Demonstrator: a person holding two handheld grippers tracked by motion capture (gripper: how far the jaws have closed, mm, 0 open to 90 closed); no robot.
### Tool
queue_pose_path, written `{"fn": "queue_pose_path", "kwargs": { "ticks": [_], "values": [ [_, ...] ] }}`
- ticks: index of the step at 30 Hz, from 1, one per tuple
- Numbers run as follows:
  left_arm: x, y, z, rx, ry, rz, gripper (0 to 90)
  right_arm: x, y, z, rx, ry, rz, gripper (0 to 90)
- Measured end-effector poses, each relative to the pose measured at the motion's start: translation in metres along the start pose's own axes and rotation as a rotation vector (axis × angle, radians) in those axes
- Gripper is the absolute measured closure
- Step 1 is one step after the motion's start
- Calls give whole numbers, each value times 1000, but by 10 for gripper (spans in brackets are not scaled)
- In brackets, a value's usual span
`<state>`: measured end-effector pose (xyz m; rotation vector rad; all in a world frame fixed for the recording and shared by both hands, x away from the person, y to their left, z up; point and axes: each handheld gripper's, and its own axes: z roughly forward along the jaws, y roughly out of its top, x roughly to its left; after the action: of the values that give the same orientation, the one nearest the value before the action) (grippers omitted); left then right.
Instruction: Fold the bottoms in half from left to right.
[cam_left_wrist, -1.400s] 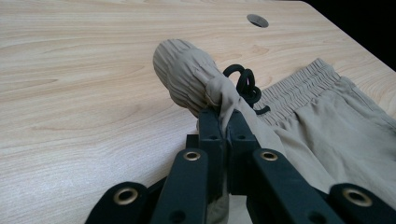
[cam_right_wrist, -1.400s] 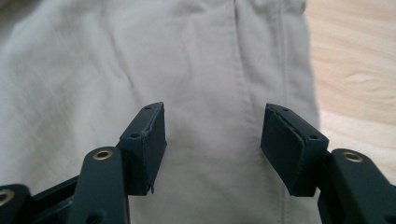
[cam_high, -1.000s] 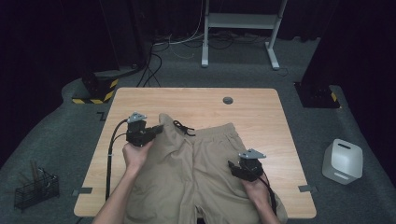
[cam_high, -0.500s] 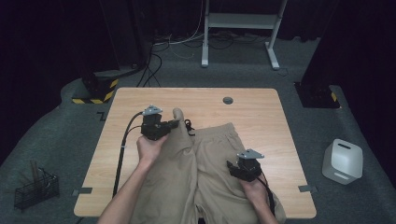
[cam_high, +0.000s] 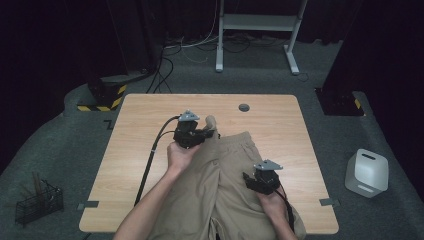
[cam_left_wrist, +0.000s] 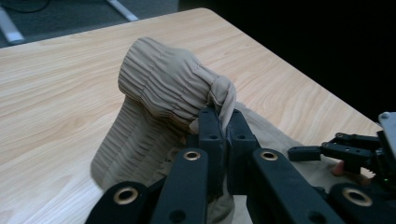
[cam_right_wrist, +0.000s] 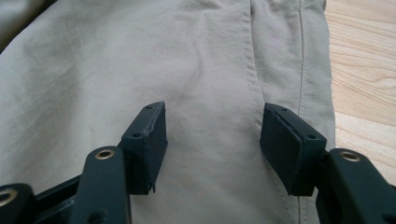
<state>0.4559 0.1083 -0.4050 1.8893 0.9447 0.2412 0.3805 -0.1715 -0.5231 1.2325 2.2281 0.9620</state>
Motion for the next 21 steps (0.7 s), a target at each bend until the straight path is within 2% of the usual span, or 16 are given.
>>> {"fn": "queue_pose_path", "kwargs": {
  "ticks": [14, 21],
  "values": [
    [-20, 0, 37, 21, -58, 14, 875, 0, 0, 0, -1, -4, -4, 410],
    [-26, -5, 67, 62, -62, 19, 871, 1, 0, 0, -2, -7, -7, 410]
  ]
}}
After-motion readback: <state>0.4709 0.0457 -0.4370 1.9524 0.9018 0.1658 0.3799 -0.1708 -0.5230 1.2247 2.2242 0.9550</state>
